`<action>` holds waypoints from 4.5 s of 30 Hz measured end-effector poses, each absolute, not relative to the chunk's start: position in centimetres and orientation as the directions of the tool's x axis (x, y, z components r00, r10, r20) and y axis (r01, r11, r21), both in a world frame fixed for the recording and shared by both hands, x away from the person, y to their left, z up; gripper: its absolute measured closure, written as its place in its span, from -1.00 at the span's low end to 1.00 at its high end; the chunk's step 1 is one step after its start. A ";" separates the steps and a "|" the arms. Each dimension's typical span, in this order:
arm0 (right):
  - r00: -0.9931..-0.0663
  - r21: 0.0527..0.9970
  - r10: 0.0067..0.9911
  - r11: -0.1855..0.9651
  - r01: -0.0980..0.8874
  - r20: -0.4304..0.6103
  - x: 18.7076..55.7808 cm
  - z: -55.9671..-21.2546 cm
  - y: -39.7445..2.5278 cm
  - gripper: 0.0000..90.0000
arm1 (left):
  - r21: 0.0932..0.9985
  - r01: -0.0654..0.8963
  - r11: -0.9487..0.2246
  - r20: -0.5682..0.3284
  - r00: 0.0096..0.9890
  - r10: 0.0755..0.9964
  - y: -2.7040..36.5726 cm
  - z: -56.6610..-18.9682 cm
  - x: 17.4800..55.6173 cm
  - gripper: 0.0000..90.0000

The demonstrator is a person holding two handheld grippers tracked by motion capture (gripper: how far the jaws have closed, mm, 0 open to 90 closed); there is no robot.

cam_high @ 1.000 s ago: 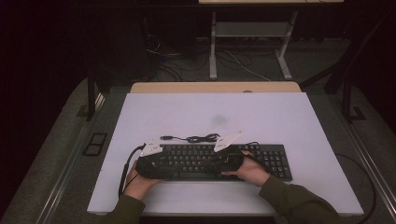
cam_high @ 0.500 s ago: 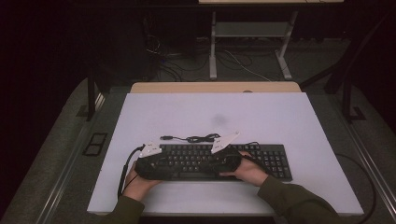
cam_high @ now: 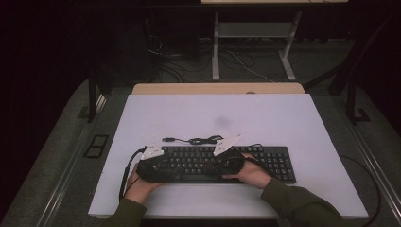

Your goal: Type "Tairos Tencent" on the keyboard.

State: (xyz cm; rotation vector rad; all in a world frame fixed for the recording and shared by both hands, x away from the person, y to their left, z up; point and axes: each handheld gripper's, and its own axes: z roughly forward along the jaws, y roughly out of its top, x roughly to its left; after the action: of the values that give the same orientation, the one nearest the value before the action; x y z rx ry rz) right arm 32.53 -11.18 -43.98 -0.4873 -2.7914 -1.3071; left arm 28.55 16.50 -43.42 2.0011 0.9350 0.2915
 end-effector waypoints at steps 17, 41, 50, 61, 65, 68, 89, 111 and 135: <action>-0.940 0.762 0.281 0.560 0.325 0.194 32.6 -43.4 -11.7 0.69 | 0.801 0.496 -0.335 -0.146 0.704 0.695 16.3 -43.3 28.5 -0.43; -0.913 0.761 0.342 0.524 0.383 0.223 33.5 -43.2 -12.8 -0.24 | 0.780 0.500 -0.377 -0.184 0.759 0.625 15.5 -43.2 28.7 0.49; -0.899 0.760 0.388 0.516 0.394 0.203 33.6 -43.2 -13.3 -0.44 | 0.775 0.490 -0.399 -0.194 0.786 0.588 15.1 -43.1 29.0 0.90; -0.890 0.759 0.422 0.520 0.393 0.172 33.5 -43.2 -13.9 -0.59 | 0.759 0.484 -0.436 -0.198 0.809 0.553 14.2 -43.3 29.4 0.98; -0.884 0.761 0.435 0.512 0.398 0.170 33.4 -43.1 -14.1 -0.64 | 0.754 0.483 -0.445 -0.196 0.812 0.550 14.0 -43.4 29.5 0.98; -0.881 0.762 0.442 0.508 0.401 0.168 33.4 -43.1 -14.3 -0.69 | 0.750 0.486 -0.449 -0.195 0.811 0.552 13.9 -43.5 29.5 0.98; -0.875 0.768 0.459 0.501 0.398 0.153 33.4 -43.0 -14.5 -0.69 | 0.735 0.478 -0.481 -0.189 0.825 0.532 13.6 -43.8 29.6 0.98; -0.858 0.780 0.489 0.474 0.410 0.154 33.4 -42.9 -15.1 -0.71 | 0.750 0.472 -0.464 -0.190 0.825 0.532 13.7 -43.3 29.7 0.98; -0.825 0.779 0.535 0.434 0.452 0.181 32.7 -43.0 -17.0 -0.69 | 0.757 0.458 -0.465 -0.166 0.824 0.542 14.0 -42.9 31.4 0.98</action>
State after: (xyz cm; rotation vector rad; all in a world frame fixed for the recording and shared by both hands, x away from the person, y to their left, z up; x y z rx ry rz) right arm 32.72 -16.96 -43.04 -0.9451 -2.7372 -1.4408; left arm 31.40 13.96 -42.90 2.1354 0.7312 0.1221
